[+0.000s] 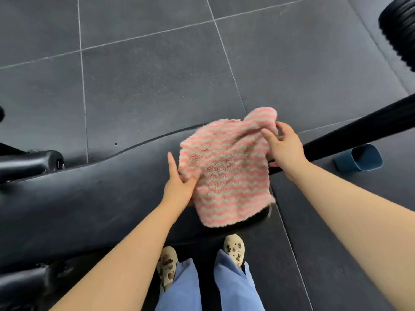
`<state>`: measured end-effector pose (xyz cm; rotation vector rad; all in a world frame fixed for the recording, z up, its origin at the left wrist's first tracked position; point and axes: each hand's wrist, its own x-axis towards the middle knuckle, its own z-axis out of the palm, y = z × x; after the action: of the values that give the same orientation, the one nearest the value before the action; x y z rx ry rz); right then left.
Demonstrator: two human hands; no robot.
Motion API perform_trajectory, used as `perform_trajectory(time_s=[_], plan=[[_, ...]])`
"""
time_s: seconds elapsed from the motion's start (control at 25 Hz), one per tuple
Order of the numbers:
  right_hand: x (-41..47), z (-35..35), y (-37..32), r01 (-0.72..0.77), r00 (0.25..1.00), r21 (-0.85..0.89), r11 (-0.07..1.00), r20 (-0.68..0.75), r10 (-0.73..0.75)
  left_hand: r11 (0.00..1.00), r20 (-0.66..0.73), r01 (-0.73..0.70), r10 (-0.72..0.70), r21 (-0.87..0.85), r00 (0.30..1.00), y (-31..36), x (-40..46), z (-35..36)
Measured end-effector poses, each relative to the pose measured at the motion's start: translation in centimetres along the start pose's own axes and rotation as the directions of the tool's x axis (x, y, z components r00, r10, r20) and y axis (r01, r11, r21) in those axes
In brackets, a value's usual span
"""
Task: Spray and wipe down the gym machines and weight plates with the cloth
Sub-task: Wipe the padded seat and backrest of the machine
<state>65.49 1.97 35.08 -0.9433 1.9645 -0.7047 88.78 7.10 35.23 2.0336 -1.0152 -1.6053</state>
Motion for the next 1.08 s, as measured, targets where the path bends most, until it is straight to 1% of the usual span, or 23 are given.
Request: perform_trajectory(time_s=[0.04,0.08,0.12,0.16,0.2,0.28,0.36,0.44,0.52,0.56,0.6,0.68,0.72,0.88,1.08], plan=[[0.2,0.5,0.5,-0.038,0.999,-0.118,0.992,0.014,0.040,0.992,-0.018,0.072,-0.070,0.106,0.997,-1.1,0.7,0.2],[0.2,1.1,1.3,-0.060,0.998,-0.231,0.971,-0.003,0.061,0.974,-0.076,0.106,-0.092,0.201,0.993,-2.1,1.1,0.6],[-0.1,1.7,2.2,-0.051,0.999,-0.315,0.948,-0.030,0.044,0.959,-0.154,0.095,-0.055,0.269,0.987,-2.8,1.3,0.9],[-0.4,2.4,3.0,-0.020,0.999,-0.372,0.928,-0.051,0.001,0.944,-0.215,0.036,0.037,0.329,0.976,-3.2,1.4,1.4],[-0.8,2.9,3.7,0.021,0.997,-0.409,0.912,-0.055,-0.048,0.916,-0.237,-0.044,0.149,0.398,0.960,-3.1,1.5,1.9],[-0.6,4.3,5.0,0.152,0.985,-0.464,0.873,-0.007,-0.175,0.851,-0.201,-0.169,0.303,0.497,0.932,-2.4,2.7,3.2],[0.2,5.5,5.4,0.280,0.956,-0.496,0.822,0.070,-0.284,0.775,-0.134,-0.241,0.385,0.584,0.913,-1.2,4.7,4.3],[1.5,7.1,5.6,0.404,0.910,-0.508,0.761,0.140,-0.390,0.666,-0.065,-0.287,0.451,0.688,0.890,-0.6,7.3,5.8],[2.6,8.8,6.4,0.506,0.856,-0.518,0.689,0.199,-0.478,0.544,0.021,-0.300,0.460,0.784,0.888,-0.6,9.7,7.4],[3.1,9.4,6.9,0.521,0.846,-0.551,0.652,0.230,-0.482,0.473,0.062,-0.295,0.447,0.830,0.892,-0.9,10.6,8.1],[3.6,9.9,7.5,0.505,0.858,-0.606,0.615,0.273,-0.436,0.404,0.092,-0.278,0.422,0.872,0.902,-1.3,11.5,8.8],[5.0,10.5,8.7,0.447,0.893,-0.719,0.532,0.330,-0.305,0.307,0.109,-0.236,0.379,0.922,0.919,-2.2,13.1,9.3],[5.8,10.8,9.1,0.440,0.896,-0.745,0.501,0.328,-0.299,0.282,0.111,-0.228,0.378,0.932,0.919,-2.5,13.9,9.3],[7.2,11.4,8.7,0.446,0.882,-0.755,0.480,0.278,-0.381,0.214,0.150,-0.252,0.402,0.944,0.903,-2.2,14.8,8.6],[9.4,12.0,6.9,0.467,0.869,-0.745,0.477,0.289,-0.400,0.167,0.185,-0.299,0.490,0.940,0.852,-0.4,18.0,7.4]])
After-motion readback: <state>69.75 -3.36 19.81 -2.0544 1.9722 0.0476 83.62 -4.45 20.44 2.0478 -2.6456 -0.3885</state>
